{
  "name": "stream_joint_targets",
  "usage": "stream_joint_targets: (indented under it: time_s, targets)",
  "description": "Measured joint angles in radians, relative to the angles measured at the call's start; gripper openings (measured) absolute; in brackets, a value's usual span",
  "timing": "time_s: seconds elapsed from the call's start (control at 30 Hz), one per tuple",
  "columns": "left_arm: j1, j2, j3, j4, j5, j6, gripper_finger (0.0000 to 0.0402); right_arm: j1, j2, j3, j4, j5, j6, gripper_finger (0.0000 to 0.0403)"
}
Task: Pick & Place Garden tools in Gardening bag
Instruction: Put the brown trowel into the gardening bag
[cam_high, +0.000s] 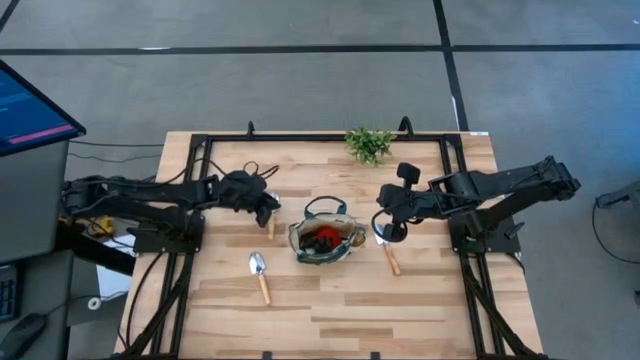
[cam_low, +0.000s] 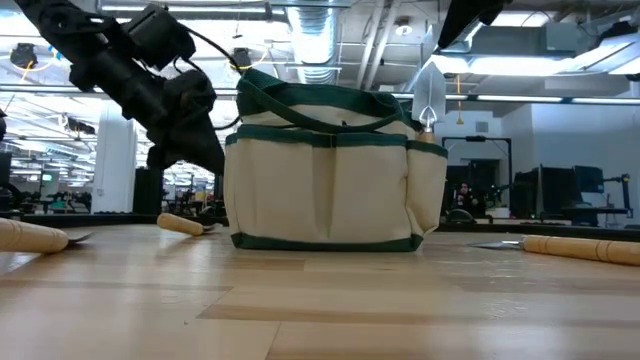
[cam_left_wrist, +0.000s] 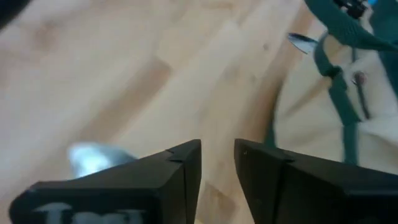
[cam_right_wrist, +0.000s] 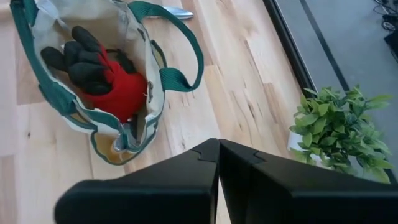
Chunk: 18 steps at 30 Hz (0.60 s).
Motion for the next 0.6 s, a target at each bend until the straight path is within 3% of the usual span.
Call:
stream_joint_targets:
  time_s: [0.1, 0.23, 0.37, 0.6]
  targets:
    - [0.019, -0.009, 0.0, -0.101, 0.106, -0.101, 0.0071, 0.002, 0.0, 0.0, -0.001, -0.019, 0.0, 0.0]
    - [0.014, -0.009, 0.0, -0.234, 0.157, -0.181, 0.0058, 0.002, 0.0, 0.0, -0.001, -0.024, -0.017, 0.0]
    - [0.014, -0.009, 0.0, -0.237, 0.23, -0.194, 0.0062, -0.001, 0.0, 0.0, -0.001, -0.024, -0.043, 0.0]
    - [0.034, -0.009, 0.0, -0.224, 0.197, -0.232, 0.0104, -0.006, 0.0, 0.0, -0.001, -0.024, -0.043, 0.0]
